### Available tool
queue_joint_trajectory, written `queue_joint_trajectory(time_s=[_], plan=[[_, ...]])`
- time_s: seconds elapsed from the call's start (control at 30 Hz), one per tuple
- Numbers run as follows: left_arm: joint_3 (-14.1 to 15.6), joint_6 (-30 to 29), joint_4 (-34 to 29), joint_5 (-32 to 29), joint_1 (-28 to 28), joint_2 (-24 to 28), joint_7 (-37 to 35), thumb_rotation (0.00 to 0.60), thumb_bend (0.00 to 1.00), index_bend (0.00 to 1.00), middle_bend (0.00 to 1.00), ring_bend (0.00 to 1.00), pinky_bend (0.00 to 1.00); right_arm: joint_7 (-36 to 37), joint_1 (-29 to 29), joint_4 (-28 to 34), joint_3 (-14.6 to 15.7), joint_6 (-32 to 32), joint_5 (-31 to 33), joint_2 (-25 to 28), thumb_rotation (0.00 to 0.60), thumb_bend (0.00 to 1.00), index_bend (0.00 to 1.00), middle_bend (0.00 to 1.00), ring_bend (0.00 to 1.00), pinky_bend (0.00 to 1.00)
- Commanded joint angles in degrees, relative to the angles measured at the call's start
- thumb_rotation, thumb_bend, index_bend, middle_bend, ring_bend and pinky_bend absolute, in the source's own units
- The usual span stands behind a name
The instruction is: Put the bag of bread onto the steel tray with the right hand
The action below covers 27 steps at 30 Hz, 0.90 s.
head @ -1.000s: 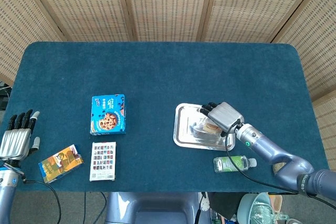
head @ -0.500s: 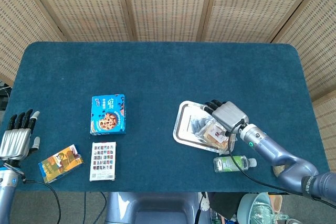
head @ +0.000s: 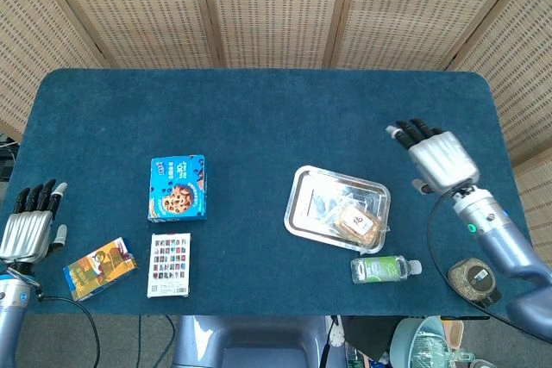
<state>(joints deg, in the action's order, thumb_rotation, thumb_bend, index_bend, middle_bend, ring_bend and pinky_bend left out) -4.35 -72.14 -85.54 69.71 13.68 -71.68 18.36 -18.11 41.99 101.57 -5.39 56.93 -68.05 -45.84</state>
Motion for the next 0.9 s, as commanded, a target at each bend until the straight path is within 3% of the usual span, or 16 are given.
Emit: queue_joint_trajectory(time_s=[0.03,0.37,0.47,0.57,0.6,0.9], plan=[[0.0,0.0,0.0,0.0,0.0,0.0,0.1,0.600,0.50,0.00,0.00,0.00,0.00,3.9,-3.7,0.9,-0.7,4.1,-1.0,2.5,0.600,0.23,0.06,0.07,0.09,0.35],[0.0,-0.1,-0.3,0.4,0.2,0.0,0.3,0.600,0.50,0.00,0.00,0.00,0.00,14.9,-13.5,-0.6,-0.4,14.0,-6.6,6.1,0.600,0.23,0.06,0.07,0.09,0.33],[0.0,-0.1,-0.2,0.4,0.2,0.0,0.1,0.600,0.50,0.00,0.00,0.00,0.00,17.1,-15.5,-1.3,-0.3,16.1,-7.5,6.2,0.600,0.23,0.06,0.07,0.06,0.24],[0.0,0.0,0.0,0.4,0.2,-0.1,0.1,0.600,0.50,0.00,0.00,0.00,0.00,20.3,-17.8,-2.4,-0.2,18.4,-8.7,6.1,0.600,0.23,0.06,0.02,0.00,0.04],[0.1,0.0,0.0,0.5,0.2,-0.1,0.1,0.600,0.50,0.00,0.00,0.00,0.00,21.4,-18.4,-2.8,-0.1,18.8,-8.9,6.0,0.600,0.23,0.06,0.01,0.00,0.02],[0.1,-0.6,0.0,0.8,0.0,0.0,-0.3,0.600,0.50,0.00,0.00,0.00,0.00,35.9,-22.7,-7.1,2.9,16.8,-14.6,5.6,0.600,0.23,0.00,0.00,0.00,0.00]])
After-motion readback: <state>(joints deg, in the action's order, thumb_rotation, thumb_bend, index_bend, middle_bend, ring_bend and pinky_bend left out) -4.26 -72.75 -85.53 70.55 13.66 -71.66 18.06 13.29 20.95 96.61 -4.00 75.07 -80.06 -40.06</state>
